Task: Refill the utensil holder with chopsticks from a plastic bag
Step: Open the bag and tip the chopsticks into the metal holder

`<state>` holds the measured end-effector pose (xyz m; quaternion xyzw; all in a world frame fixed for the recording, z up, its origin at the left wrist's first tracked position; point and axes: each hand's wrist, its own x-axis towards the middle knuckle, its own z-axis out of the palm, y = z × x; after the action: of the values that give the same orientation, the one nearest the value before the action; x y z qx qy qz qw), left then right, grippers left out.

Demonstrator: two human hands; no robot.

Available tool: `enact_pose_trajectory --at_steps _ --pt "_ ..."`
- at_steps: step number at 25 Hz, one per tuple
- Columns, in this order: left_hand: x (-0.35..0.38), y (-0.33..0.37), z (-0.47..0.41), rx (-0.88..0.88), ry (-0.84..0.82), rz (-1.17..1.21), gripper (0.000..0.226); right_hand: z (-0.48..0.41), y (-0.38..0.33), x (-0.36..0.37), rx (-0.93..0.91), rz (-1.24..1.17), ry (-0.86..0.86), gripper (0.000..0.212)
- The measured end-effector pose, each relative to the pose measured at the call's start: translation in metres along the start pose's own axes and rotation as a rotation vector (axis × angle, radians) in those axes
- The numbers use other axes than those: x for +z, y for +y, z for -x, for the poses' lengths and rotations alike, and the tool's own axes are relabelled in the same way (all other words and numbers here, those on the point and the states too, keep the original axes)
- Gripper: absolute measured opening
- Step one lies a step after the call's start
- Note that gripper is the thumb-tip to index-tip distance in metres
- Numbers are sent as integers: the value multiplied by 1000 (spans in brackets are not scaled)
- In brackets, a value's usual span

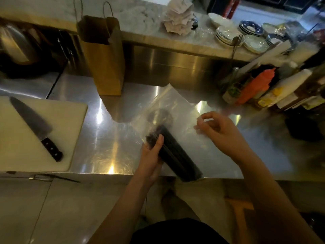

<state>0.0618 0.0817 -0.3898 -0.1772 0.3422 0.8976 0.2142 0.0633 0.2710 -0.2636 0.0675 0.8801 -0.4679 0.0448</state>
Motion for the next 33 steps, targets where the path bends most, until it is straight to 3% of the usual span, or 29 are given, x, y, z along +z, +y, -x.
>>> enact_pose_trajectory --at_steps 4,6,10,12,18,22,33 --pt "9 -11 0 -14 10 40 42 21 34 -21 85 1 -28 40" --pt "12 -14 -5 4 31 70 42 26 53 -31 102 -151 -74 41" --pt "23 -20 -16 67 69 177 57 19 91 -42 105 -509 -180 70" --pt "37 -29 -19 83 85 205 62 12 108 -41 112 -603 -268 69" --pt "90 -55 -37 80 131 276 54 -10 137 -46 57 -511 -399 57" --pt "106 -72 -52 98 84 353 65 -28 147 -71 -8 -447 -303 48" --pt "138 -106 -65 274 197 352 54 -65 162 -136 -164 -259 -375 43"
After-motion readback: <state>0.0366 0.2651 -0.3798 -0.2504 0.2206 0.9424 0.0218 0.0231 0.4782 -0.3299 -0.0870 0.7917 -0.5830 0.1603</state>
